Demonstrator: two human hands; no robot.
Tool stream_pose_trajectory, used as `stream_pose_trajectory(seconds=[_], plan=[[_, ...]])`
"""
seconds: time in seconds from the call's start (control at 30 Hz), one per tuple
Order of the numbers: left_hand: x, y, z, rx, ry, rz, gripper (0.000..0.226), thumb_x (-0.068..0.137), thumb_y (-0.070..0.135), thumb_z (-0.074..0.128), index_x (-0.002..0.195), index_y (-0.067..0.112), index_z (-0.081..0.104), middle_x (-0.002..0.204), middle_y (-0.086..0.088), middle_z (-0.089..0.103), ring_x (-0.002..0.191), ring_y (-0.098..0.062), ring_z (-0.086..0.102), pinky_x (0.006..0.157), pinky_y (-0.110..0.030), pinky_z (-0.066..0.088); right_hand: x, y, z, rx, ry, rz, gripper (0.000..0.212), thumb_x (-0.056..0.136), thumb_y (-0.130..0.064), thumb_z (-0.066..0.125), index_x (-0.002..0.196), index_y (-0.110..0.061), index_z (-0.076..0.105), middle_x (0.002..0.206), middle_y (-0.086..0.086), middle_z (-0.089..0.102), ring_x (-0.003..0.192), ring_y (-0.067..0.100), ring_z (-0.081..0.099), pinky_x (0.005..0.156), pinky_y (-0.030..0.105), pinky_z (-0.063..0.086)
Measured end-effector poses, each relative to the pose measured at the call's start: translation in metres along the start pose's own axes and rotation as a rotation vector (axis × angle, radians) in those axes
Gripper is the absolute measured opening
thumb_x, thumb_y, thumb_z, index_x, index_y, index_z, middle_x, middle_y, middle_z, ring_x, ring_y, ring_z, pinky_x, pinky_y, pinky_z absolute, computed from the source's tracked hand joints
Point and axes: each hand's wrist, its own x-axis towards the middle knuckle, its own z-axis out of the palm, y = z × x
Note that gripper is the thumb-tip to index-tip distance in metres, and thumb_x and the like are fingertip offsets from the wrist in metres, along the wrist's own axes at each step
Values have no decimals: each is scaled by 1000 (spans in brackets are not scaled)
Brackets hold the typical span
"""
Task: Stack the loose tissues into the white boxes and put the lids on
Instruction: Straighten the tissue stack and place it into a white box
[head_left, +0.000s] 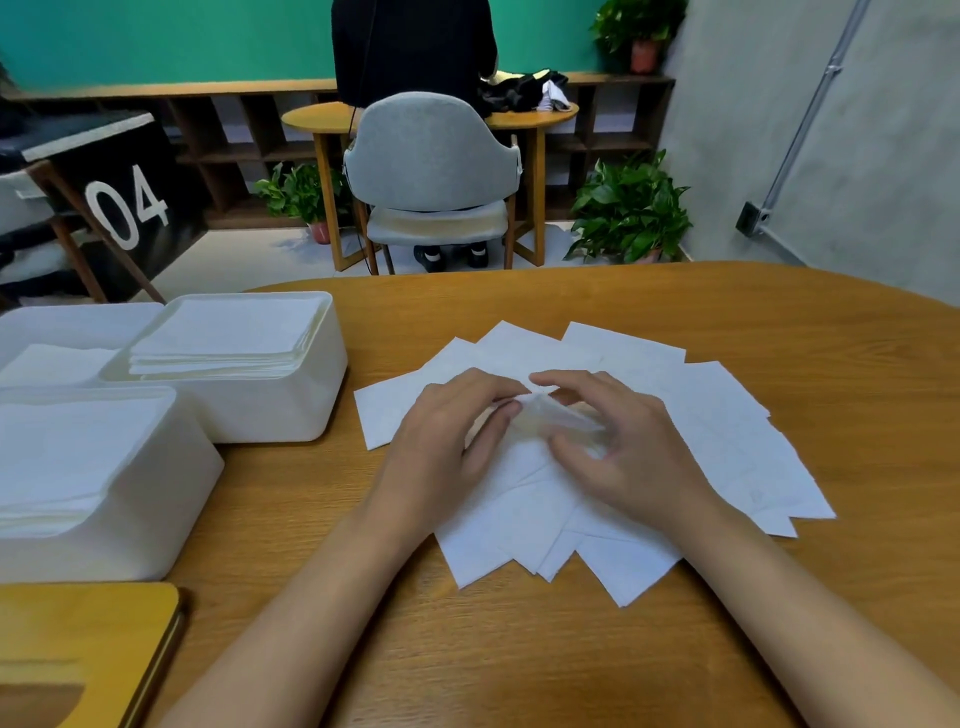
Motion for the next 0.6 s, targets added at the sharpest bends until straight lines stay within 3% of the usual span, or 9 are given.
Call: stream_pose_trajectory(seconds=[0.03,0.1,0.17,0.23,0.33,0.43,0.53,0.6], plan=[[0,1,-1,-11,-1,-8,21,102,23,66,122,18,70,112,13,70,107,-1,64,90,-33,48,1,-1,0,25,79,6,37,91,-20,76,126,-30,69,107,-21,70,104,-3,65,83,18,52],[1,1,-3,-56,-5,-75,28,99,27,70,127,22,68,117,20,68,115,5,60,99,-31,46,3,-1,-4,179,165,119,31,93,-13,78,118,-30,71,98,-13,76,95,8,72,79,37,58],[2,-2,-7,-177,1,-215,26,99,23,72,125,26,69,112,18,72,114,0,64,100,-24,47,4,-5,-11,375,165,254,34,94,-13,78,117,-33,64,91,3,78,85,30,73,74,58,58],[3,-5,-10,-339,14,-360,27,98,20,74,123,29,70,102,12,73,107,-8,68,97,-22,50,6,-10,-15,548,133,343,40,93,-7,77,118,-29,54,97,10,79,87,35,75,76,64,60],[5,-3,-12,-497,49,-435,30,96,18,77,123,28,71,98,6,73,89,-10,69,85,-30,55,6,-15,-16,638,62,349,43,88,3,78,111,-22,51,105,4,76,94,24,76,74,48,63],[7,4,-14,-511,133,-415,31,91,16,82,120,22,72,95,5,77,95,-11,72,79,-26,53,5,-13,-17,518,14,245,24,86,5,79,99,-10,68,98,-5,70,95,11,67,72,30,58],[8,9,-16,-494,120,-393,36,89,20,84,122,23,70,96,9,79,100,-14,74,78,-41,56,4,-12,-18,490,-73,259,21,90,-2,77,104,-16,81,109,-13,78,109,5,69,90,24,55],[6,8,-13,-392,95,-356,42,89,25,84,127,25,67,106,13,76,106,-12,70,83,-36,56,3,-9,-16,424,-36,301,23,94,-5,74,107,-22,83,111,-16,78,113,1,68,98,24,53]])
